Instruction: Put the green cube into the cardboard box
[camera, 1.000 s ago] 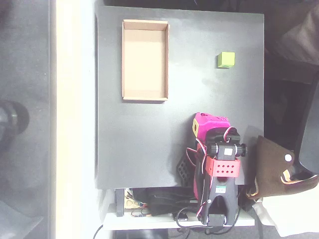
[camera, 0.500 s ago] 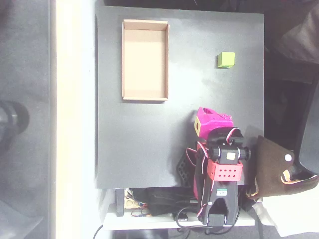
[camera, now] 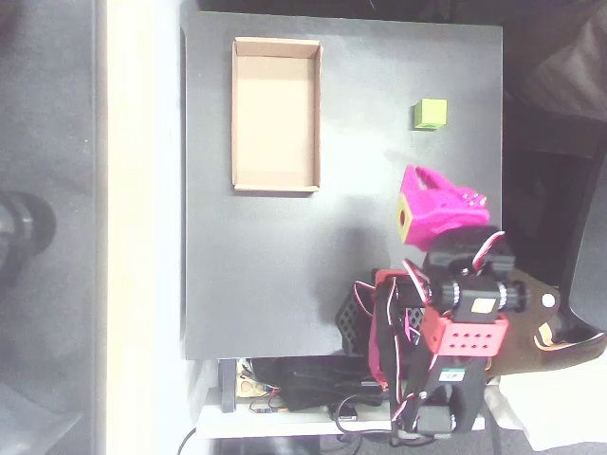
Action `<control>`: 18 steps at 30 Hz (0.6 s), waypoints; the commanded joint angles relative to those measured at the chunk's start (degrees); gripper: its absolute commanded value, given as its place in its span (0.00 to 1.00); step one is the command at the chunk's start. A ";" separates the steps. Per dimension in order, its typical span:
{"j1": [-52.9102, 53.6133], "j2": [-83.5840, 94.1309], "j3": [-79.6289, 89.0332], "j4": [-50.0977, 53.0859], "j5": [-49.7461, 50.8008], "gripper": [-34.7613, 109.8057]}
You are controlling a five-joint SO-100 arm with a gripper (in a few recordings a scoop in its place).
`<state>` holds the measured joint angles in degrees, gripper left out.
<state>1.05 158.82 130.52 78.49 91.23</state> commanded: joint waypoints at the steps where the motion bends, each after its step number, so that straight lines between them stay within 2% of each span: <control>1: 1.23 -7.12 -11.69 -0.26 6.86 0.25; 18: 5.10 -41.13 -51.06 -0.26 6.94 0.25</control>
<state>4.48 120.85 85.69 78.49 91.23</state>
